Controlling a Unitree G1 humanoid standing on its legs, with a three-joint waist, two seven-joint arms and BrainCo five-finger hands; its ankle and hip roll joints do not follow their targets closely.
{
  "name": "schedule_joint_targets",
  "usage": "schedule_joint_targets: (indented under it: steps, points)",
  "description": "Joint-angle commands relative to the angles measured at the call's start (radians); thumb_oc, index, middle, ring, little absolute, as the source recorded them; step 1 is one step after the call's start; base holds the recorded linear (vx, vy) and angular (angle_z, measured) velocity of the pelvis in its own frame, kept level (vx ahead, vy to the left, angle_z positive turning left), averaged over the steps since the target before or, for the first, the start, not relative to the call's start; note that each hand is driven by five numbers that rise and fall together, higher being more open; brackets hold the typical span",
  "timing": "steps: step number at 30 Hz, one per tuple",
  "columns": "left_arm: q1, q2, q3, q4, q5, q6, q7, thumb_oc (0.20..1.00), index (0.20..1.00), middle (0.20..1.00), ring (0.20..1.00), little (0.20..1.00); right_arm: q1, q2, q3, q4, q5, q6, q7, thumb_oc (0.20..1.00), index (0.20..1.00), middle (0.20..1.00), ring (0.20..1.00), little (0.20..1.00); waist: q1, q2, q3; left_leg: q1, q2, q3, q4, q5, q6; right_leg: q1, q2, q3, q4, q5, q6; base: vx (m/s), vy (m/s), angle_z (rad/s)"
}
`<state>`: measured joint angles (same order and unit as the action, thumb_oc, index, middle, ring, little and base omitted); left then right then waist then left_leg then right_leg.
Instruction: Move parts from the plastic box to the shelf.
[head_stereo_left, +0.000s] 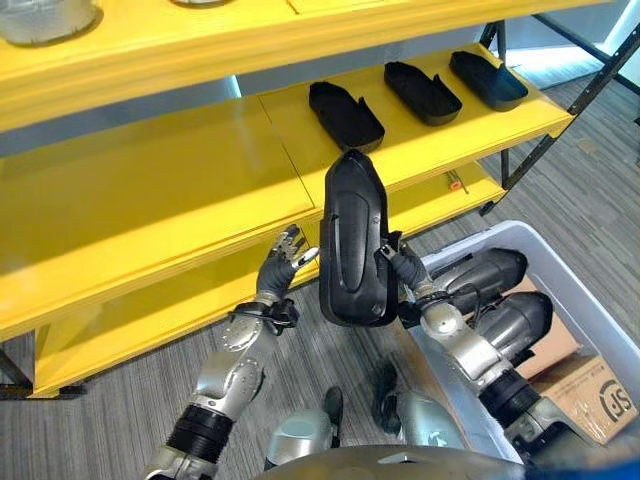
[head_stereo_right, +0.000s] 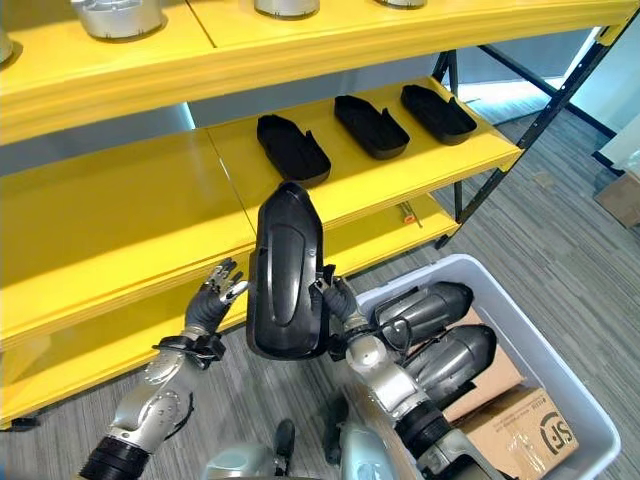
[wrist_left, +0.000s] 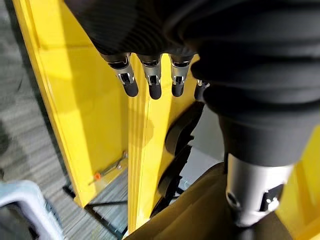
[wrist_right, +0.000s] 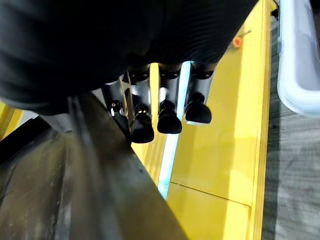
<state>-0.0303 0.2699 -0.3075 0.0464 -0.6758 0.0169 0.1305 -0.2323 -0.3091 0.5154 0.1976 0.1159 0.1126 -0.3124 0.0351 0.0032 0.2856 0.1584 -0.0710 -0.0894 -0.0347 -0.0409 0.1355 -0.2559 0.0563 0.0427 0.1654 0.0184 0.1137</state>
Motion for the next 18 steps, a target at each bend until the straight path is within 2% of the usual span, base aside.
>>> schedule_joint_targets:
  steps: [1, 4, 9, 13, 15, 16, 18]
  points:
    - [-0.012, 0.028, -0.023, -0.086, 0.049, -0.053, -0.024, 1.000, 1.000, 1.000, 1.000, 1.000, -0.059, 0.030, -0.054, -0.089, -0.002, -0.092, 0.032, 0.200, 0.200, 0.200, 0.200, 0.200, -0.019, -0.025, -0.030, 0.000, -0.073, -0.039, -0.053, 0.008, -0.024, 0.120, 0.003, -0.021, -0.019, 0.101, -0.012, 0.19, -0.141, 1.64]
    - [0.002, 0.025, -0.012, -0.087, 0.039, -0.042, -0.039, 1.000, 1.000, 1.000, 1.000, 1.000, -0.060, 0.019, -0.044, -0.123, -0.010, -0.078, 0.050, 0.200, 0.200, 0.200, 0.200, 0.200, -0.006, -0.024, -0.051, -0.004, -0.071, -0.038, -0.053, 0.007, -0.022, 0.169, 0.000, -0.035, -0.030, 0.053, -0.033, 0.20, -0.145, 1.17]
    - [0.022, 0.031, 0.001, -0.107, 0.037, -0.010, -0.067, 1.000, 1.000, 1.000, 1.000, 1.000, -0.078, 0.020, -0.025, -0.131, -0.032, -0.068, 0.062, 0.200, 0.200, 0.200, 0.200, 0.200, 0.015, -0.018, -0.070, -0.010, -0.060, -0.003, -0.038, 0.000, -0.023, 0.247, 0.001, -0.059, -0.037, -0.026, -0.063, 0.15, -0.120, 0.14]
    - [0.032, 0.033, 0.008, -0.124, 0.025, 0.004, -0.060, 1.000, 1.000, 1.000, 1.000, 1.000, -0.088, 0.012, -0.016, -0.138, -0.055, -0.058, 0.070, 0.200, 0.200, 0.200, 0.200, 0.200, 0.024, -0.020, -0.077, -0.022, -0.057, 0.038, 0.022, -0.034, -0.021, 0.283, -0.008, -0.083, -0.025, -0.067, -0.077, 0.13, -0.120, -0.02]
    - [0.025, 0.033, 0.003, -0.124, 0.019, 0.005, -0.053, 1.000, 1.000, 1.000, 1.000, 1.000, -0.093, 0.005, -0.015, -0.141, -0.057, -0.050, 0.068, 0.200, 0.200, 0.200, 0.200, 0.200, 0.020, -0.021, -0.076, -0.035, -0.046, 0.093, 0.075, -0.054, -0.035, 0.293, -0.017, -0.120, -0.011, -0.090, -0.088, 0.07, -0.115, 0.23]
    - [0.006, 0.030, -0.005, -0.117, 0.015, 0.013, -0.064, 1.000, 1.000, 1.000, 1.000, 1.000, -0.095, -0.004, -0.020, -0.146, -0.066, -0.044, 0.057, 0.200, 0.200, 0.200, 0.200, 0.200, 0.013, -0.029, -0.069, -0.065, -0.030, 0.163, 0.158, -0.077, -0.053, 0.300, -0.037, -0.154, -0.008, -0.093, -0.094, 0.02, -0.108, 0.37]
    - [-0.015, 0.021, -0.013, -0.111, 0.006, 0.028, -0.070, 1.000, 1.000, 1.000, 1.000, 1.000, -0.101, -0.009, -0.026, -0.141, -0.077, -0.042, 0.049, 0.200, 0.200, 0.200, 0.200, 0.200, 0.006, -0.035, -0.059, -0.100, -0.010, 0.220, 0.237, -0.095, -0.071, 0.301, -0.056, -0.181, 0.000, -0.095, -0.099, 0.00, -0.072, 0.82]
